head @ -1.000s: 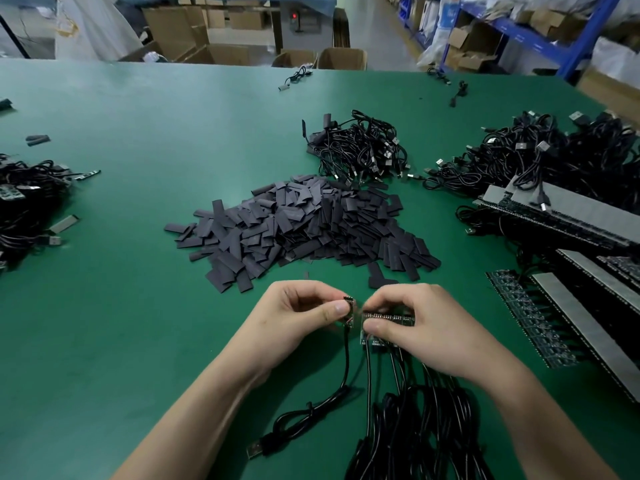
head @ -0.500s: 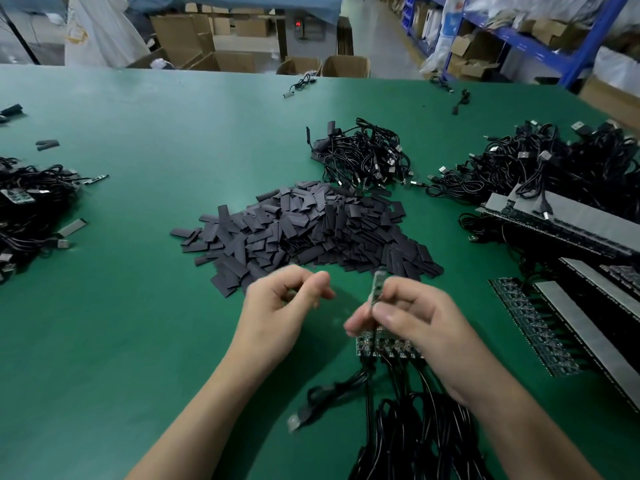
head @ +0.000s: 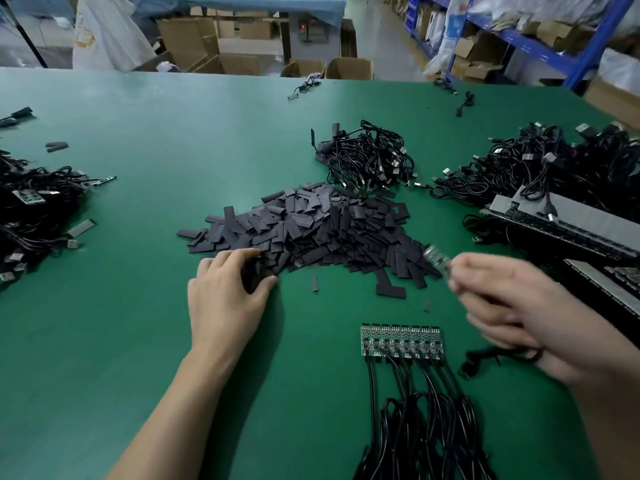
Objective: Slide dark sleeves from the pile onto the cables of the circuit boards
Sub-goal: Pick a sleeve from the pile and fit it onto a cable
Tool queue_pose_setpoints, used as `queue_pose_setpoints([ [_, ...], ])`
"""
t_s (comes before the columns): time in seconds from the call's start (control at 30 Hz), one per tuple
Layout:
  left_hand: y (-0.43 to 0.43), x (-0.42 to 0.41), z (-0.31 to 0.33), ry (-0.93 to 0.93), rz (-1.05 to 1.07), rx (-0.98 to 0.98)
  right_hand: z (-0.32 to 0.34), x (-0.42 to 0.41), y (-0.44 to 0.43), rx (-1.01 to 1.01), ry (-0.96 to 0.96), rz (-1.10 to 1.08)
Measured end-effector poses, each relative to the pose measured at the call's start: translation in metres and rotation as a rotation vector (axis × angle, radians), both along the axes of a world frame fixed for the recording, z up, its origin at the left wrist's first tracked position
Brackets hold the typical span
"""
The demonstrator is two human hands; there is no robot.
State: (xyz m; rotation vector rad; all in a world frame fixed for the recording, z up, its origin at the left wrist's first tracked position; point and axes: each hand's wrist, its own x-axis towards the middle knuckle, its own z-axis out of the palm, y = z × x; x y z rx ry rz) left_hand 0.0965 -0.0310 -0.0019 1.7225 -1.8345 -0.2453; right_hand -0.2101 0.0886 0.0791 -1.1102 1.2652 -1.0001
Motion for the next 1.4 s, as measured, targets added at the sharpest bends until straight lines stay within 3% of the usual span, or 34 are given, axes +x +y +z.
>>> queue_pose_setpoints([
  [0.1, 0.0, 0.0, 0.001, 0.052, -0.008, 0.001, -0.003, 0.019, -0.001, 0.103, 0.22, 0.084],
  [0.27, 0.0, 0.001, 0.002, 0.113, -0.013, -0.017, -0.018, 0.042, -0.005, -0.011, 0.463, 0.0],
  [0.47, 0.006, -0.002, 0.007, 0.096, -0.035, -0.246, -0.03, 0.063, -0.008, 0.028, 0.222, -0.106],
  [0.63, 0.028, -0.028, 0.013, 0.51, -0.419, -0.177, -0.041, 0.075, -0.01, 0.048, 0.138, -0.109],
  [0.83, 0.05, -0.048, 0.007, 0.499, -0.698, -0.229, -0.046, 0.073, -0.008, -0.012, 0.012, -0.065],
  [1.1, 0.05, -0.051, 0.007, 0.564, -0.801, -0.127, -0.058, 0.063, -0.006, -0.024, -0.113, -0.059],
  [1.4, 0.043, -0.044, 0.003, 0.576, -0.883, 0.12, -0.056, 0.059, -0.004, 0.018, -0.084, -0.043],
])
